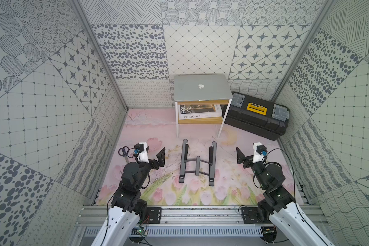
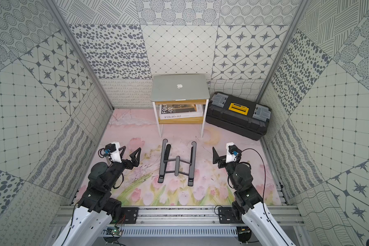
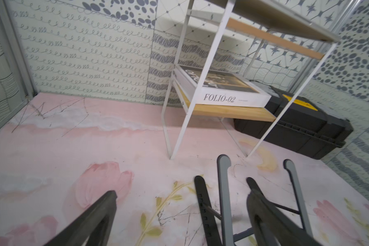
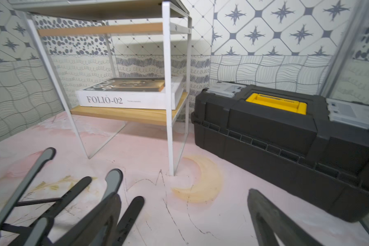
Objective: Close the laptop lid and set it aside
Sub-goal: Reset both arms
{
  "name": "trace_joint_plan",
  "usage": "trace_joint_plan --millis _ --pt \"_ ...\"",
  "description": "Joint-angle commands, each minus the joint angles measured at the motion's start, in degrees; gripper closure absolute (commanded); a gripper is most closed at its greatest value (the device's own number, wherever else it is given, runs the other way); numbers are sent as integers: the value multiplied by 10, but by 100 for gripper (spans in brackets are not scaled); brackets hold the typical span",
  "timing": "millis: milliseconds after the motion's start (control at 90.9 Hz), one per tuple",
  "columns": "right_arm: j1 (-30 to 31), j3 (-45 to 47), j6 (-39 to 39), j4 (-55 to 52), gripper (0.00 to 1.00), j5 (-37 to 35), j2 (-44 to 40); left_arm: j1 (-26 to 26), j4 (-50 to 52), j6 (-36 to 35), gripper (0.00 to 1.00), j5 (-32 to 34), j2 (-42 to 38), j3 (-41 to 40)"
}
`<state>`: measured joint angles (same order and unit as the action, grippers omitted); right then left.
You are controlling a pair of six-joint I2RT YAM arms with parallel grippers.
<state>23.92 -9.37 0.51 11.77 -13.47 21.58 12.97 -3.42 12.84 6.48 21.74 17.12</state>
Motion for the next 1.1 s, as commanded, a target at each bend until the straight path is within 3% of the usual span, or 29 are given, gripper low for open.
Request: trace_joint_plan --millis 0,165,352,638,825,1090 --pt "-2 35 -23 135 3 -73 -27 0 -164 -35 1 140 8 -56" --pt "-8 67 -45 185 3 -130 20 0 -187 -56 1 188 28 -83" --pt "-43 68 -39 228 3 -128 117 -2 -264 -108 1 224 91 -123" --pt "-147 84 39 288 3 -62 193 -33 -423 -128 1 172 327 -114" --pt "-177 73 25 387 3 -24 289 -70 -559 -117 1 125 454 -110" --pt "-186 55 11 562 3 35 478 -90 -583 -139 1 94 488 -110"
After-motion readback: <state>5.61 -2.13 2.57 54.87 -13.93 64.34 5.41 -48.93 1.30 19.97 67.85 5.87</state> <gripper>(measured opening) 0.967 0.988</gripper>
